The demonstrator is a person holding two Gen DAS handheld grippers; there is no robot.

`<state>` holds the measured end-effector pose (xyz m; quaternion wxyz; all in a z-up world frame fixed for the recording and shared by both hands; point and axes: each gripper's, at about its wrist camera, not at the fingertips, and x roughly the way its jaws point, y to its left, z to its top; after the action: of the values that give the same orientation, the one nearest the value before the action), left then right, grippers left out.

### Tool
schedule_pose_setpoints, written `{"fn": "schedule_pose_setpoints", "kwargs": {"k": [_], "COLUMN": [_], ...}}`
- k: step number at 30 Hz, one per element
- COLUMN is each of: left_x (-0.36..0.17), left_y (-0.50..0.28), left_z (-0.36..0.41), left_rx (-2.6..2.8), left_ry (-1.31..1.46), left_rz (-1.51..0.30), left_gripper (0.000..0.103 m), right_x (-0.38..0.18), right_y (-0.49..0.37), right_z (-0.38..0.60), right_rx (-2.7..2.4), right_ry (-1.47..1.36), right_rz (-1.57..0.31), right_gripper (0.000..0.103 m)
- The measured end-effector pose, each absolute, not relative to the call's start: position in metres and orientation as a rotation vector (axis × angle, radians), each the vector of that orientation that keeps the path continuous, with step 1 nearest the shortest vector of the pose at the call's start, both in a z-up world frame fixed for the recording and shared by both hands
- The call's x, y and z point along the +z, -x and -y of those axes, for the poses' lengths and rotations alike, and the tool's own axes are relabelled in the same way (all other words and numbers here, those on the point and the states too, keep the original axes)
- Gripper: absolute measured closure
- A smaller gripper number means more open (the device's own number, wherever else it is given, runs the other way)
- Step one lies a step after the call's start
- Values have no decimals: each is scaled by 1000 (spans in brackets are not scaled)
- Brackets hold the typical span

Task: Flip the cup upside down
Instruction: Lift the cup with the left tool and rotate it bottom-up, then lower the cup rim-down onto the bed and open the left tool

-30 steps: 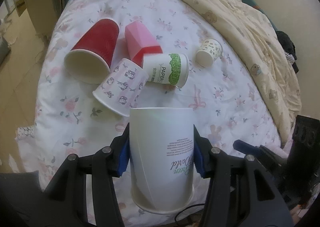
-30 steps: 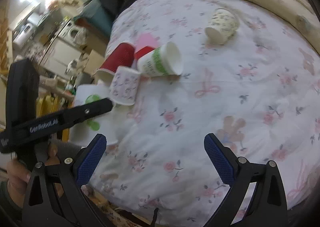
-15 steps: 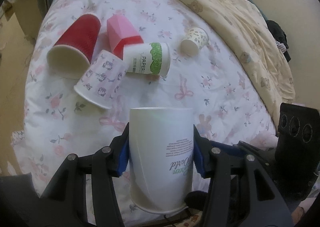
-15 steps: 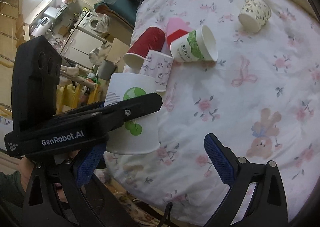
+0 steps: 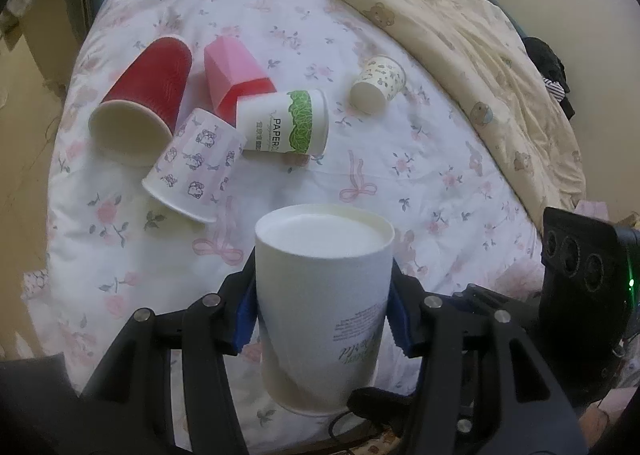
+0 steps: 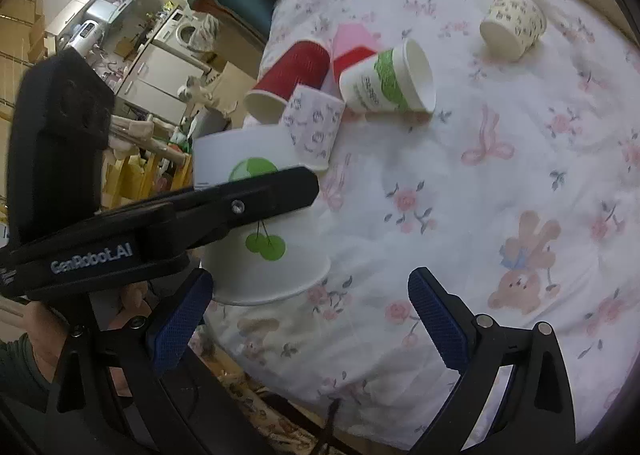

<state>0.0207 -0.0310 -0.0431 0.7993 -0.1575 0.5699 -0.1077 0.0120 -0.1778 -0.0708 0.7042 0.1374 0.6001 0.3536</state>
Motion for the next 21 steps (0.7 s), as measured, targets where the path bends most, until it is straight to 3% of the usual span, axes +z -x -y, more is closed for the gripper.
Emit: {"fn": "schedule_pose_setpoints", "kwargs": {"k": [21], "left_x": [-40], "left_y": [-22], "left_z": [30], "left_rx": [-203], "left_ry": [306], "left_rz": [-1231], "left_gripper": [53], "right_x": [-77], "right_y": [-14], "right_z": [190], "right_rx": [615], "right_ry": [-147], "right_rz": [-1328], "right_gripper": [3]}}
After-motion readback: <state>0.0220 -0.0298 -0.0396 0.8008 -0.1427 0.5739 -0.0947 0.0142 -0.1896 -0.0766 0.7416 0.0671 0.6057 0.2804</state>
